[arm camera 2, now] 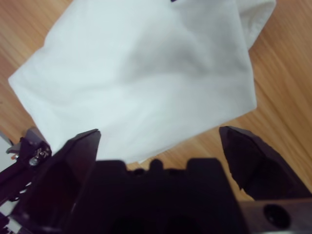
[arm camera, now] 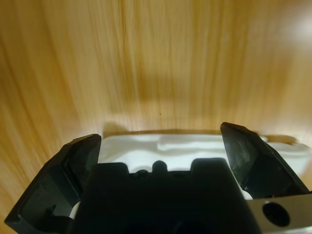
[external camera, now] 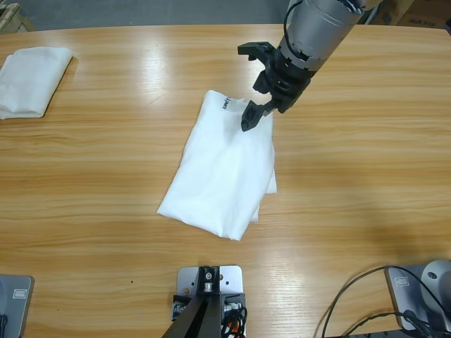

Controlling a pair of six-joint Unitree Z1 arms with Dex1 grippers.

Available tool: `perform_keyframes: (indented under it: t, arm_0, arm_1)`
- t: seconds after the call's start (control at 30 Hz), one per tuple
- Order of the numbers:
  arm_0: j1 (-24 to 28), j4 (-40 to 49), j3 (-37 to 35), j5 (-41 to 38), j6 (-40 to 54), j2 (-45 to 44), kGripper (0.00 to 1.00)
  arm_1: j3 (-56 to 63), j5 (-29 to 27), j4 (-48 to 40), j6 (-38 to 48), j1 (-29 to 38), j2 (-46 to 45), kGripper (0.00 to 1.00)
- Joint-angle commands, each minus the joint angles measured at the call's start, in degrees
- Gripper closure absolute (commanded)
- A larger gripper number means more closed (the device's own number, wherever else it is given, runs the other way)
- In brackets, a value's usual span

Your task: Fold clothes

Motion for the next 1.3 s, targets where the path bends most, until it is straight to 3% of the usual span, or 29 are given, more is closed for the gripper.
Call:
perform_keyframes:
  t: [0.03, 0.23, 0.6, 0.77, 0.93, 1.3]
  arm_0:
    - [-0.9, 2.2, -15.3, -0.3, 0.9, 8.2, 0.027]
    - [-2.2, 2.3, -18.2, -2.1, 1.2, 9.7, 0.027]
    - [-11.8, 2.6, -19.6, -3.4, 2.4, 9.3, 0.027]
    - [-13.9, 7.4, -20.1, -3.1, 2.7, 8.9, 0.027]
    - [-19.0, 8.7, -20.7, -4.0, 10.1, 7.6, 0.015]
    - [-26.4, 9.0, -19.4, -7.2, 9.5, 4.8, 0.041]
  arm_1:
    - [-0.9, -1.9, 1.6, -5.1, -0.4, 3.2, 0.0]
    - [-2.2, -3.6, 2.4, -6.6, -0.5, 1.7, 0.0]
    - [-2.0, -4.9, 2.3, -7.9, -0.4, 2.2, 0.0]
    - [-1.9, -5.1, 2.3, -8.0, -0.4, 1.6, 0.0]
    - [-1.7, -5.7, 2.3, -8.0, -0.3, 1.5, 0.0]
    - [1.0, -6.3, 1.6, -8.1, 0.0, -0.5, 0.0]
